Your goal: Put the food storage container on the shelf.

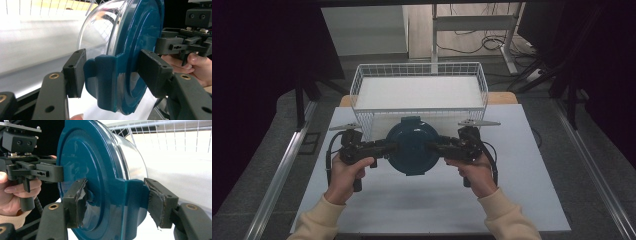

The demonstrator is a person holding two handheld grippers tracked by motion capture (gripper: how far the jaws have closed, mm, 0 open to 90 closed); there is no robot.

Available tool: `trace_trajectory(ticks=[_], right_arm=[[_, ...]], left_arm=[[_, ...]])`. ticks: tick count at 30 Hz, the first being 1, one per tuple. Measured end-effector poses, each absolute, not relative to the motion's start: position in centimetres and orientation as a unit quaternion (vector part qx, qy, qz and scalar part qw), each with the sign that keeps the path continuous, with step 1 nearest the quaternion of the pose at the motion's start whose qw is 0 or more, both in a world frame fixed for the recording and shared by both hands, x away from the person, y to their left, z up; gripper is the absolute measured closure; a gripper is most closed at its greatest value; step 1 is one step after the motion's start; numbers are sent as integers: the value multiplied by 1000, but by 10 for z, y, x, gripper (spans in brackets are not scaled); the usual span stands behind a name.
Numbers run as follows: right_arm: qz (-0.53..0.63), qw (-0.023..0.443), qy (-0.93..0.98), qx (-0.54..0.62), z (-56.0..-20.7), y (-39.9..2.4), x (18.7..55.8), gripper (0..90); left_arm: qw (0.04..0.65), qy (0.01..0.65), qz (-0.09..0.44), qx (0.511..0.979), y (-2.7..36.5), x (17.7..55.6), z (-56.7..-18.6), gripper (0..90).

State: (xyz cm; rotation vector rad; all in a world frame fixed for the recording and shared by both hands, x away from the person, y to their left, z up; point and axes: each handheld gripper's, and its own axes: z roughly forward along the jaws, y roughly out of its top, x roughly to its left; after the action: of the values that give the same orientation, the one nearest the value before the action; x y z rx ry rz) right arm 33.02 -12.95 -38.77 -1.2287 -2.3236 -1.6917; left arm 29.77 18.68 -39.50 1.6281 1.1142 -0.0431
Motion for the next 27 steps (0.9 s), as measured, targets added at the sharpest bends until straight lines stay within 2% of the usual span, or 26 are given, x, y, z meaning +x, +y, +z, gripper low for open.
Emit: trace_trajectory(ticks=[13, 27], right_arm=[[-552, -11, -744, -377, -342, -126, 343, 376], [-551, -26, -748, -369, -295, -124, 370, 376]], left_arm=[[562, 452, 7, 692, 190, 309, -352, 404], [574, 444, 9, 688, 192, 338, -312, 404]])
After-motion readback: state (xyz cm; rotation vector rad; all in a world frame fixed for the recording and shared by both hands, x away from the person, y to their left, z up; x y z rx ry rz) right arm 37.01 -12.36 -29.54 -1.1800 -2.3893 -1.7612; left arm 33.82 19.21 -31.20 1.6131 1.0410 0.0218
